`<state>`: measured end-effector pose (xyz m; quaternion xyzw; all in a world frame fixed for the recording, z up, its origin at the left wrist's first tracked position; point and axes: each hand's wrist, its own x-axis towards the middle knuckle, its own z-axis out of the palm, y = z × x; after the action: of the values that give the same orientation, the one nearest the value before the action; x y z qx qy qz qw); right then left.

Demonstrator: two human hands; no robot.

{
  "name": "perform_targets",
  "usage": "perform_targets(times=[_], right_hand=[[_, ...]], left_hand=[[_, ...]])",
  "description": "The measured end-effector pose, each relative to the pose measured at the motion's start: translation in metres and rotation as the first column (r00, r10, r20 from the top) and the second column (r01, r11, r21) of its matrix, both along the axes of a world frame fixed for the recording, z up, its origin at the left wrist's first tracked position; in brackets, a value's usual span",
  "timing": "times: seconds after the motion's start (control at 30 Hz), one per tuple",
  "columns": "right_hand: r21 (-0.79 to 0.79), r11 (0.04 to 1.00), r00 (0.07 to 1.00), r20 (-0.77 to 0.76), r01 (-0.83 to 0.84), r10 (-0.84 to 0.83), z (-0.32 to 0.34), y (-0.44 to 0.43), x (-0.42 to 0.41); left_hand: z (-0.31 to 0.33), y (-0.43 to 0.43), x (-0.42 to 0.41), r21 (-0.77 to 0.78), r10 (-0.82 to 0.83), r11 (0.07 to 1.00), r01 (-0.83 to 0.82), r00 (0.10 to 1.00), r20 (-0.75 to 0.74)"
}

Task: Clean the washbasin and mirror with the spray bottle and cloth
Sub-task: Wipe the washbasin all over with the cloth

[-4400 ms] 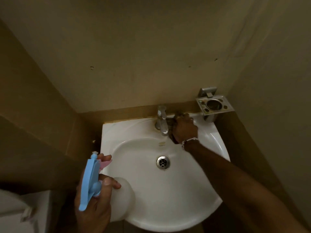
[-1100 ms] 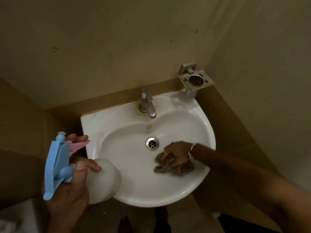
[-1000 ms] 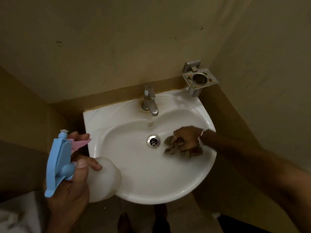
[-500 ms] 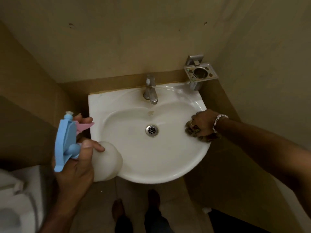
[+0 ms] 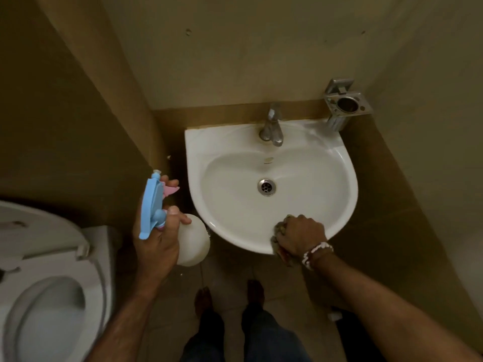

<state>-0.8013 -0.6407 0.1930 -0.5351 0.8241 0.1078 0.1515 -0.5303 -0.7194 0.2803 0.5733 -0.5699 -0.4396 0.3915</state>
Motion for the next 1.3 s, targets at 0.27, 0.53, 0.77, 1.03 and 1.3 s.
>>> perform_targets(times=[0.27, 0.53, 0.77, 1.03, 1.3], right_hand=[[-0.064, 0.945, 0.930, 0.209, 0.321, -0.302, 0.003, -0.056, 0.115], [-0.114, 0.770, 0.707, 0.497, 0.627, -0.503, -0.004, -0.150, 0.165], [-0.114, 0.478, 0.429, 0.653, 0.871, -0.625, -0.019, -0.205, 0.158], [-0.108, 0.332, 0.262, 0.847, 0.937, -0.463, -0.037, -0.206, 0.135], [-0.424, 0.469, 0.593, 0.744, 0.775, -0.308, -0.010, -0.238, 0.073]], left_hand=[[0.005, -0.016, 0.014, 0.028, -0.032, 0.999, 0.033, 0.998, -0.047], [0.012, -0.036, 0.013, 0.011, -0.033, 0.999, 0.035, 0.990, -0.140], [0.003, -0.061, 0.009, -0.018, -0.007, 1.000, 0.004, 0.989, -0.151], [0.012, -0.067, 0.005, -0.006, -0.014, 1.000, 0.014, 0.996, -0.087], [0.024, -0.069, 0.014, -0.053, 0.042, 0.997, -0.053, 0.981, -0.190]])
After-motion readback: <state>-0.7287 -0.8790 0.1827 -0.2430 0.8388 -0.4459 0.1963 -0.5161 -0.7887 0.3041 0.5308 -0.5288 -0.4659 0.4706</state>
